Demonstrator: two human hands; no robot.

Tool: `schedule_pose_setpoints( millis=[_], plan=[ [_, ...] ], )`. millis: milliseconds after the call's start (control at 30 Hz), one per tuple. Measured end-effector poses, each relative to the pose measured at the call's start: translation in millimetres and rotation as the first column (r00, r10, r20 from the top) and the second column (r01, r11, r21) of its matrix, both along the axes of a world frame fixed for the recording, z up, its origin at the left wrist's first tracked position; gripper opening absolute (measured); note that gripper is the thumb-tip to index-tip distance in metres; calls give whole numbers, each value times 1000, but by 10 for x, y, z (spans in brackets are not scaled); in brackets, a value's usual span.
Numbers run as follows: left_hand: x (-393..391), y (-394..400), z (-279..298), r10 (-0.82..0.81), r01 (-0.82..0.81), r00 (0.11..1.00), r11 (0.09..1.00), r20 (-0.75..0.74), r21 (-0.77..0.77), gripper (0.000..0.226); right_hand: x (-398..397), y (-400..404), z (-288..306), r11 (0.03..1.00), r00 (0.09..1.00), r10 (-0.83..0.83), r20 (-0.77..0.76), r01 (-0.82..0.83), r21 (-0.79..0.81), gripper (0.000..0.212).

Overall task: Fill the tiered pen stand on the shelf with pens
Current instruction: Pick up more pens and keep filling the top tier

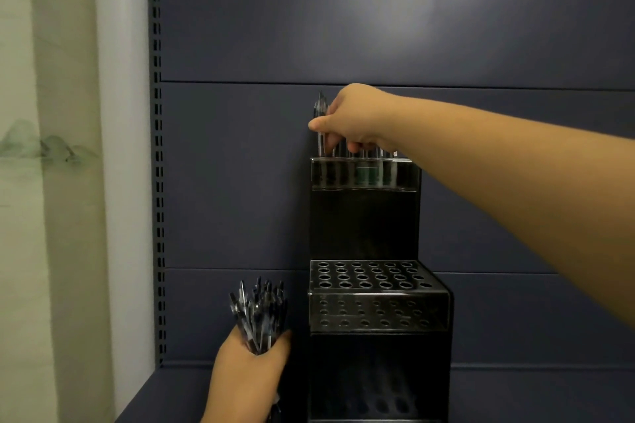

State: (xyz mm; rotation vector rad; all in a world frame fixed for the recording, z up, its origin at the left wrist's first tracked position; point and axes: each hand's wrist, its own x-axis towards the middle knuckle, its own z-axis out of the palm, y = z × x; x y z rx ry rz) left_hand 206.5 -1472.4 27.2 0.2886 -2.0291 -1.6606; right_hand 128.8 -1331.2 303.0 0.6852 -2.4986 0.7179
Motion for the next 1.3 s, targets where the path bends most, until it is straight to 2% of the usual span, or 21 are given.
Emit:
schedule_pose_setpoints(
  millis=[200,300,367,433,533,633,767,867,967,1033,1100,1300],
  plan=[
    [72,-49,-4,-59,59,998,995,4,78,16,74,48,-65,987,992,-96,-77,104,121,45],
    [119,-39,-9,-84,86,996,990,-19,112,16,186,108,-200,981,948,-151,-281,178,73,46],
    [138,-40,-16,-75,78,996,992,-37,100,20,374,127,-413,995,912,-97,-399,104,-3,33],
    [168,-40,12,-55,60,996,995,-63,74,19,636,96,-721,998,902,24,-432,6,68,23],
    [224,-45,71,-47,50,993,998,-105,33,13,930,-39,-1237,942,919,170,-356,-46,333,26],
    [286,-34,117,-58,48,987,996,-152,-70,11,1028,-233,-1575,889,914,247,-323,-81,451,33],
    [317,-1,143,-64,29,990,962,-124,-271,25,1088,-432,-1695,891,900,235,-367,-48,452,44],
    [297,-12,115,-26,-26,985,957,-173,-290,24,1122,-498,-1718,919,914,183,-363,-28,393,43],
    [227,-46,138,-6,-35,994,928,-108,-372,17,1105,-512,-1693,941,934,153,-324,-37,337,37],
    [204,-60,189,-24,-11,994,952,-111,-305,8,1088,-485,-1643,964,962,137,-234,-76,253,36],
    [238,-56,234,-29,1,992,976,-123,-220,15,1077,-454,-1614,979,976,132,-174,-101,176,37],
    [376,19,261,-142,136,980,989,-142,-49,14,1075,-406,-1636,978,974,169,-148,-148,147,32]
  ],
)
